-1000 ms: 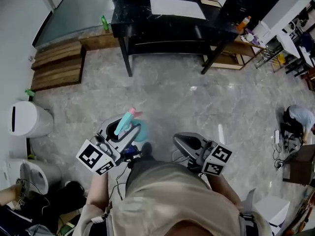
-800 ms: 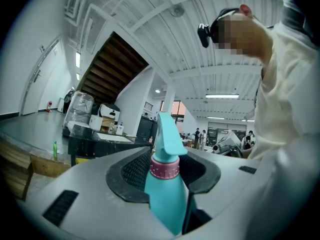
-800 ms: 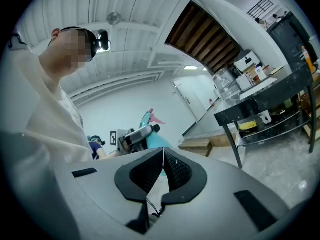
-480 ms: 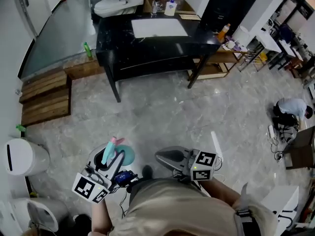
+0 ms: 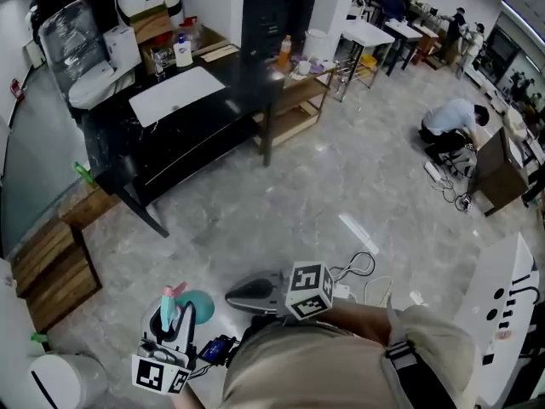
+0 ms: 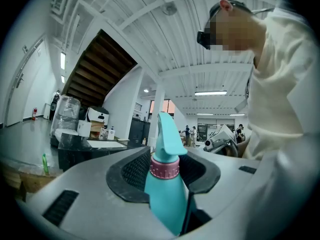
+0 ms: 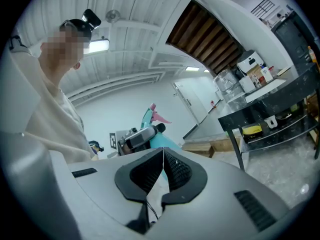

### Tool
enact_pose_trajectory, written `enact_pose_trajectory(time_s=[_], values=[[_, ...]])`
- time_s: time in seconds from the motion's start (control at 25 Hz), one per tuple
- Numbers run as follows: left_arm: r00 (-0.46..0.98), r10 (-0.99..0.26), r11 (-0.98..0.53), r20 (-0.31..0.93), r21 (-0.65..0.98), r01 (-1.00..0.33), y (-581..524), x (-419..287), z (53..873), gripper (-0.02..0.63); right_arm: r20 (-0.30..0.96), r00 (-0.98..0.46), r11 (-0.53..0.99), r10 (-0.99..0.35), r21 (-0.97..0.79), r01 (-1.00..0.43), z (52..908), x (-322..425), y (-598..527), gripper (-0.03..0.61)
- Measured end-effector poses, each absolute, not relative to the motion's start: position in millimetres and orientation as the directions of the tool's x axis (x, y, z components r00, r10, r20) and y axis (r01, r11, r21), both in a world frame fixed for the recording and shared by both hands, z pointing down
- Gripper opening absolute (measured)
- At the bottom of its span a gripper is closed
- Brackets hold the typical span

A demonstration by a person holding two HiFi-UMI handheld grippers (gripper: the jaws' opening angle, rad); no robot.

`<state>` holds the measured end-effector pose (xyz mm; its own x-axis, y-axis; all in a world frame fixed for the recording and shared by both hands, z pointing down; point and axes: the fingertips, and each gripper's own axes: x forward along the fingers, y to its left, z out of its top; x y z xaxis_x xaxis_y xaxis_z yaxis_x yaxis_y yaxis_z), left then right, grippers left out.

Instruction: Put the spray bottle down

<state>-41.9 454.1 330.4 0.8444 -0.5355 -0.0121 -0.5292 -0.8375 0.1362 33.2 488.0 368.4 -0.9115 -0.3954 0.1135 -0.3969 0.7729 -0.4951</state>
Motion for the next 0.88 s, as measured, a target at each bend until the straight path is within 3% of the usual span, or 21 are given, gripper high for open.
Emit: enact_pose_trajectory(time_s=[0.48,0.88], values=[[0.828,-0.561,-0.822,0.002,0.114,-0.558,431.8,-18.4,316.8,0.158,0.083,-0.934,0.809,-0.346,-0.478,-0.342,355.1,53.4,459.7,0.021],[0.782,-0.623,-0.766,-0.018,0.217,-0.606,362.8,8.3,308.1,0.158,0.087,-0.949,0.808,-0.302,-0.506,-0.303,365.0,97.6,392.4,0.021]])
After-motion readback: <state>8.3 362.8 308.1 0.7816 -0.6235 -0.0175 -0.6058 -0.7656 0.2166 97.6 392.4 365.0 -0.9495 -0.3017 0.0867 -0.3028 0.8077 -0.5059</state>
